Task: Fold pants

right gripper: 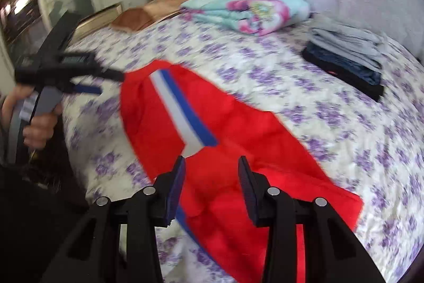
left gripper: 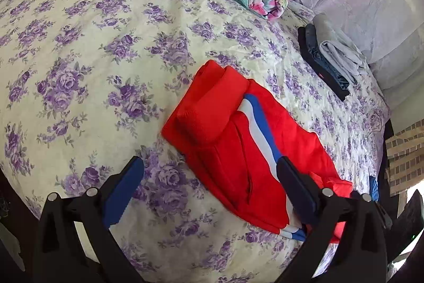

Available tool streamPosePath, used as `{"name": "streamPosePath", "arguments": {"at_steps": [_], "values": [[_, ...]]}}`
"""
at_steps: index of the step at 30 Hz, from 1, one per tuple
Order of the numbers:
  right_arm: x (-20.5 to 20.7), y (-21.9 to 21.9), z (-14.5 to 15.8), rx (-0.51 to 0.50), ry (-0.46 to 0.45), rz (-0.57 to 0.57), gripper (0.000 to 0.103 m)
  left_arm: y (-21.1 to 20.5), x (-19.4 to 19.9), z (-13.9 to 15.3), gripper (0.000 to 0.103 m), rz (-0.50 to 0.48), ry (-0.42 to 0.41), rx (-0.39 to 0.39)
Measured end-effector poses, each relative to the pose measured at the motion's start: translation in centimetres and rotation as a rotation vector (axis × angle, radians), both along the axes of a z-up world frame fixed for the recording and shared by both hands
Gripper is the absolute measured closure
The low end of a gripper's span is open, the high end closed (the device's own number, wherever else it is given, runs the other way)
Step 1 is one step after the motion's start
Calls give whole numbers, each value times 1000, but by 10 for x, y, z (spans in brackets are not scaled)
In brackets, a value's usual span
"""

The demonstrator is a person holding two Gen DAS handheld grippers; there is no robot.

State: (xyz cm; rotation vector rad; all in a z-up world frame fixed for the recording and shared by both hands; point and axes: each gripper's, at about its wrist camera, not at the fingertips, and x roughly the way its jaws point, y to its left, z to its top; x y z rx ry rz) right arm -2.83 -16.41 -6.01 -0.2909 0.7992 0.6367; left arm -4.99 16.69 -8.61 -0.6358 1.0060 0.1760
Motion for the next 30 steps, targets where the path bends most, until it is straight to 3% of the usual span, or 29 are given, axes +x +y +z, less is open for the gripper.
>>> {"name": "streamPosePath", "arguments": {"at_steps": [2, 5, 6, 9, 11, 12, 13, 14, 16, 19, 23, 24, 25, 28, 30], "values": [[11, -1, -15, -63, 25, -26, 63, -1, -2, -4, 5, -2, 7, -18], [12, 14, -67, -254, 90, -3, 64, -7, 2, -12, 5, -23, 29, -28], [12, 14, -76, -277, 79, 3, 64, -8, 4, -14, 5, -30, 32, -35], [17, 4, -58, -192, 121, -40, 65, -9, 12, -22, 5, -33, 34, -54], [8, -4, -29, -68, 33, -38, 63, -5, 17, -28, 5, -18, 29, -88], [2, -2, -21, -60, -1, -24, 61, -3, 19, -31, 5, -9, 26, -109], [0, 5, -22, -92, 8, 1, 56, -1, 21, -33, 5, 1, 24, -122], [0, 13, -35, -140, 44, 18, 44, 2, 24, -34, 5, 6, 19, -132], [2, 20, -67, -227, 146, 23, 35, 5, 31, -37, 5, 2, 5, -145], [11, 10, -69, -151, 192, -13, 28, 13, 38, -43, 5, 11, 3, -174], [13, 4, -70, -112, 225, -33, 25, 29, 34, -49, 6, 40, -59, -281], [12, 5, -70, -114, 221, -33, 24, 33, 32, -50, 14, 47, -76, -311], [12, 5, -70, -118, 217, -34, 23, 36, 30, -51, 29, 54, -82, -323], [18, 3, -73, -113, 218, -41, 20, 48, 23, -57, 50, 68, -96, -368], [20, 3, -72, -114, 218, -40, 19, 52, 19, -58, 59, 72, -114, -401]]}}
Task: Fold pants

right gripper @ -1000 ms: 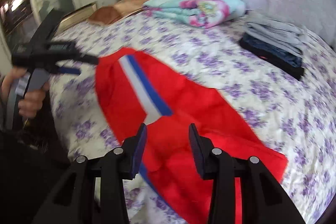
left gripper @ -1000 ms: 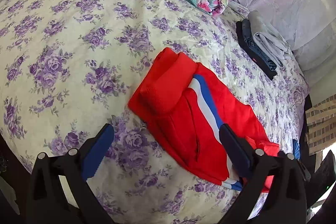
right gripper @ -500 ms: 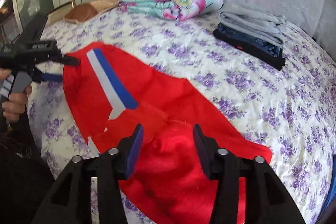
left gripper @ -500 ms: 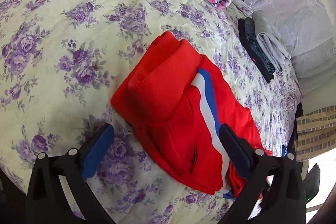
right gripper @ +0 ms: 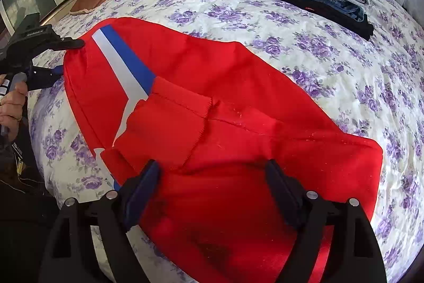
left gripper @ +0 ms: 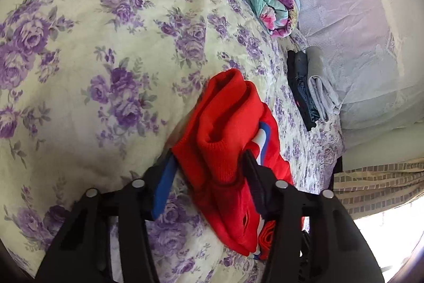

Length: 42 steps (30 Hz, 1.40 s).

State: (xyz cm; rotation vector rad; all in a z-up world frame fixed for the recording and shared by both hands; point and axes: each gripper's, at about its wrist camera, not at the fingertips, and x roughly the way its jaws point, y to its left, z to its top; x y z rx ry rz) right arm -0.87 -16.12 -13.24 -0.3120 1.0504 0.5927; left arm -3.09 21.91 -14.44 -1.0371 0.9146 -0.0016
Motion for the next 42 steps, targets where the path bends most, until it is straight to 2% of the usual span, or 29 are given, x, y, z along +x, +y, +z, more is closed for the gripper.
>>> {"name": "streamPosePath", "arguments": {"at_steps": [3, 5, 9, 10, 12, 13, 14, 16, 18, 20, 22, 25, 28, 33, 35, 38, 42], "values": [[0, 0, 1, -3, 2, 3, 18, -1, -3, 6, 69, 0, -33, -14], [0, -1, 8, -5, -6, 8, 18, -6, -4, 18, 73, -10, -60, 10], [-9, -7, 36, 38, -152, 10, 18, -22, -4, 52, 75, -67, -106, 117], [-8, -5, 34, 23, -143, 11, 17, -27, -5, 58, 76, -81, -117, 141], [1, 3, 11, -71, -67, 13, 9, -39, -5, 75, 76, -117, -138, 198], [4, 3, 0, -83, -35, 6, 8, -45, -6, 81, 77, -133, -148, 219], [6, 0, 1, -43, -45, -12, 4, -53, -5, 90, 77, -158, -160, 242], [10, -2, 5, -30, -15, -19, 4, -67, -6, 105, 78, -199, -187, 287], [6, -12, 20, 21, -53, -32, 4, -84, -5, 120, 78, -245, -221, 337], [3, -34, 33, 71, -94, -86, 4, -107, -4, 134, 79, -296, -258, 397], [5, -62, 39, 81, -102, -181, 4, -126, 0, 142, 80, -334, -285, 425], [7, -116, 39, 145, -52, -359, 4, -162, 6, 152, 81, -411, -333, 453], [4, -170, 35, 234, 9, -534, 4, -212, 13, 161, 82, -537, -388, 492], [-9, -241, 17, 341, 88, -772, 4, -308, 20, 150, 83, -805, -444, 510], [-16, -259, 12, 370, 103, -828, 4, -349, 24, 128, 83, -940, -435, 500], [-24, -274, 13, 374, 87, -858, 4, -399, 20, 92, 83, -1114, -388, 523], [-32, -281, 19, 395, 61, -845, 4, -428, 16, 81, 81, -1174, -399, 605]]}}
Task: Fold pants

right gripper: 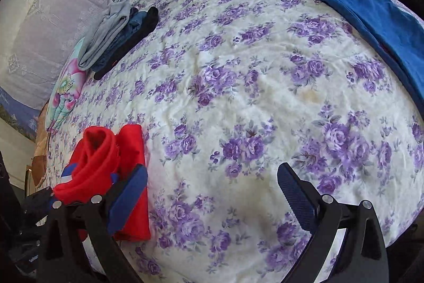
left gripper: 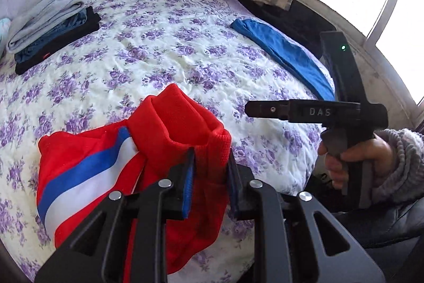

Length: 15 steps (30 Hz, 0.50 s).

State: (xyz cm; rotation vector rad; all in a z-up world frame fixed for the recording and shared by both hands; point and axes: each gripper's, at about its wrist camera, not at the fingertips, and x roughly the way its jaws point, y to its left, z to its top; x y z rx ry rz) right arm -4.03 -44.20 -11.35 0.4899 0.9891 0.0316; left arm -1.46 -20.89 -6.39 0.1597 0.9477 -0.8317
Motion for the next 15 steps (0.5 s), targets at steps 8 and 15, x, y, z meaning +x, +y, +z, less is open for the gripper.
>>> {"name": "streamPosePath", "arguments": {"at_steps": [8, 15], "values": [[14, 27, 36, 19, -103, 103, 4, -20, -22, 2, 27, -129, -48, 78], [44, 92, 45, -94, -108, 293, 4, 76, 6, 23, 13, 190, 16, -1]]}}
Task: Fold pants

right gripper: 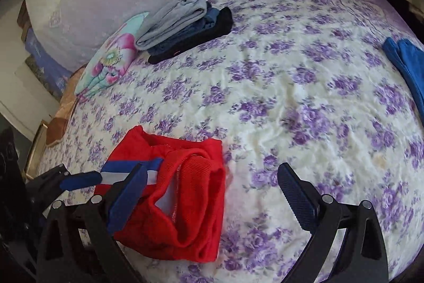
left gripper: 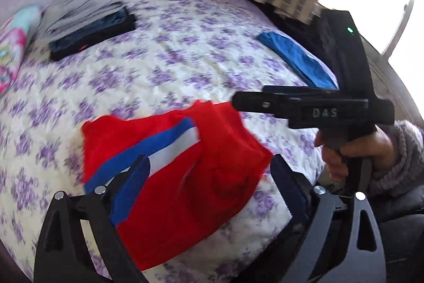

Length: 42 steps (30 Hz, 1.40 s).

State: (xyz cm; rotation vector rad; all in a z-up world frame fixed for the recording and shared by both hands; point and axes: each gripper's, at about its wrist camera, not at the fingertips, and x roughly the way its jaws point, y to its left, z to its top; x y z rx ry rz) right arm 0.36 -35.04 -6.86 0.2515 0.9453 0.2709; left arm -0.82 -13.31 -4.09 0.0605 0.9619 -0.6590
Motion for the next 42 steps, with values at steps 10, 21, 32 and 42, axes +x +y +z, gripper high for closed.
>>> {"name": "streamPosePath", "arguments": {"at_steps": [10, 21, 32, 42], "values": [[18, 4, -72, -94, 152, 76, 4, 82, 22, -98, 4, 255, 348, 23], [8, 34, 2, -108, -55, 156, 4, 119, 50, -41, 5, 390, 208, -130], [-33, 80, -51, -401, -20, 470, 4, 68, 120, -96, 4, 409, 125, 294], [-32, 13, -25, -12, -2, 297, 4, 110, 97, -64, 5, 452, 176, 17]]}}
